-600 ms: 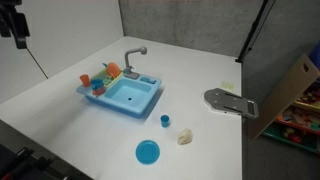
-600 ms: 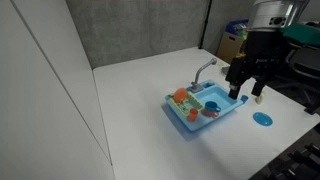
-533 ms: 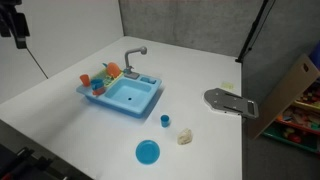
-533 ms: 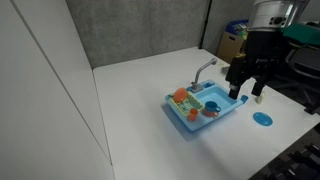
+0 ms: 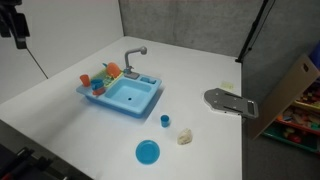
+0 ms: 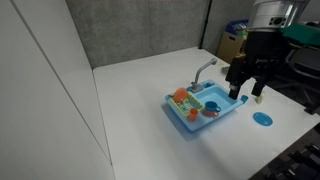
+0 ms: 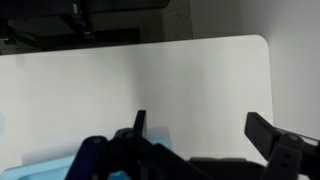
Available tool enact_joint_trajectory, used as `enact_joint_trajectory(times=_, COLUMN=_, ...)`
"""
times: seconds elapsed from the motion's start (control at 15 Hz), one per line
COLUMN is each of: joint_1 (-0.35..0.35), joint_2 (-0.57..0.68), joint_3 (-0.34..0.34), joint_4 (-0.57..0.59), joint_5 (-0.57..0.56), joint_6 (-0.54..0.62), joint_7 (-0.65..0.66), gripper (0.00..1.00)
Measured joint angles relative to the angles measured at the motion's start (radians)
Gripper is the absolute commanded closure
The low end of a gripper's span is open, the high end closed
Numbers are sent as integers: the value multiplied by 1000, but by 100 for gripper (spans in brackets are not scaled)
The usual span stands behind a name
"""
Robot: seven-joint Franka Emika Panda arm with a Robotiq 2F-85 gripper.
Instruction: Put the blue cup on the plate
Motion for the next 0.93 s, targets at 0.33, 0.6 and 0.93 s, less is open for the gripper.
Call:
enact_joint_trajectory(times=0.33, joint_1=0, joint_2=2, joint_3=0, joint_4=11, joint_5=-9, joint_6=0, joint_7=0, gripper=0)
enact_joint_trajectory(times=0.6, joint_1=-4, joint_2=17, joint_3=-1, joint_4=39, joint_5=-25, joint_6=17, joint_7=3, gripper=0)
enact_joint_trajectory(times=0.93, joint_1=-22, joint_2=38, joint_3=-11, joint_4=48, joint_5=-82, joint_6=95, joint_7=15, gripper=0)
